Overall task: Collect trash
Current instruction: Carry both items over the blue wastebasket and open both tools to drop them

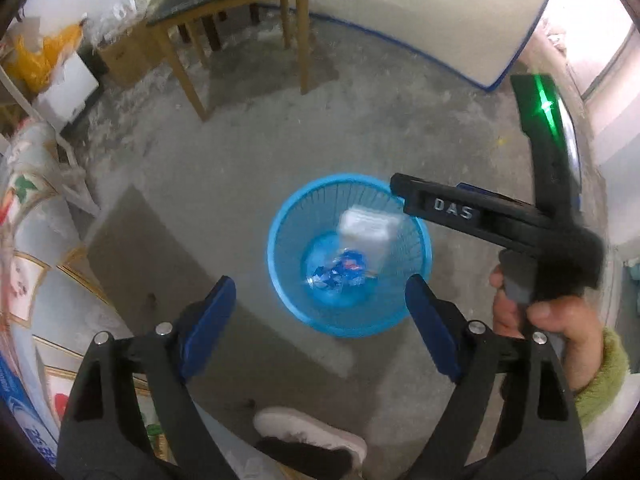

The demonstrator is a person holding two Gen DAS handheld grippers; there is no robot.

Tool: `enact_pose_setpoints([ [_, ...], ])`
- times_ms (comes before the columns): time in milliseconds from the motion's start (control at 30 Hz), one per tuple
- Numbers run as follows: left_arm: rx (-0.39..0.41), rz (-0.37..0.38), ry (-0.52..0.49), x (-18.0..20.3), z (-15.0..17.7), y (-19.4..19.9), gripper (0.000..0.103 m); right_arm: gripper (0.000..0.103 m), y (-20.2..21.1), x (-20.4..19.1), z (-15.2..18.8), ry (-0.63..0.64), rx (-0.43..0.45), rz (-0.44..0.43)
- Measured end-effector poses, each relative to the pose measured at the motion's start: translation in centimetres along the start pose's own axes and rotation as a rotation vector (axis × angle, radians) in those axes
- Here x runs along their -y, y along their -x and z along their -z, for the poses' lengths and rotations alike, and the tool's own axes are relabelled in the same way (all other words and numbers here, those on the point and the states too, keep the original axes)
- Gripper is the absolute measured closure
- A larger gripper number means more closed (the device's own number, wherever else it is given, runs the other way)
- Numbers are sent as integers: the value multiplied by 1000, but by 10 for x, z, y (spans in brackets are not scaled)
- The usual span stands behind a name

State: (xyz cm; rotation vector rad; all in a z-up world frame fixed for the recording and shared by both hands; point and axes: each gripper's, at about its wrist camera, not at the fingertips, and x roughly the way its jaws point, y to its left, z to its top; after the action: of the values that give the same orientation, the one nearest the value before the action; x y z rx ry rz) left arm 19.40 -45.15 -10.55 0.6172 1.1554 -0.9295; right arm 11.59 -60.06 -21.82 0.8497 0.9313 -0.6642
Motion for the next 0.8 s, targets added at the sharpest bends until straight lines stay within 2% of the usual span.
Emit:
enact_pose_setpoints([
  [200,33,26,-3,3,7,17,20,17,7,26,15,-46,34,-8],
  [300,76,27,-19,0,10,30,20,17,32,30,25,-20,70,-7],
  [500,192,63,2,-9,31,84,20,15,92,23,46,41,151,-18],
  [700,316,111,56,-21,82,141,19,6,158,4,74,109,273,7],
  [800,347,111,88,-25,121,161,18,6,183,-14,89,163,319,99],
])
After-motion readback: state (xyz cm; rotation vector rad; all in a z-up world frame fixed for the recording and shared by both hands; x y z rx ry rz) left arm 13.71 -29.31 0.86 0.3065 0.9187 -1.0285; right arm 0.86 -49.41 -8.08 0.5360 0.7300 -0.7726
